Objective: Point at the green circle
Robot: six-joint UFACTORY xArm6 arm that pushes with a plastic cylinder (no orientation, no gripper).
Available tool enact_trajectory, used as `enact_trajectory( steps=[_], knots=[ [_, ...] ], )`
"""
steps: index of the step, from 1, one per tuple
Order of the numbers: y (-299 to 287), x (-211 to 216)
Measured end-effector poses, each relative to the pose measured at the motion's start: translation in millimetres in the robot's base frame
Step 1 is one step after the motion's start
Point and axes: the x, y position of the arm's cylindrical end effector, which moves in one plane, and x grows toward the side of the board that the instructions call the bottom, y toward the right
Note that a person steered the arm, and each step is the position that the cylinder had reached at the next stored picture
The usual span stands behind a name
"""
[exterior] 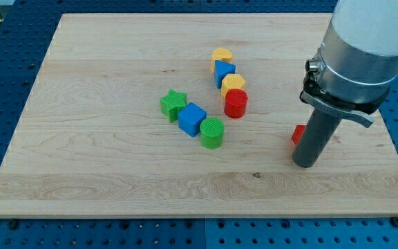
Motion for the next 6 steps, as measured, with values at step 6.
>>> enact_trajectory(
  steps=[6],
  knots=[
    [-164.0,-94.2]
  ],
)
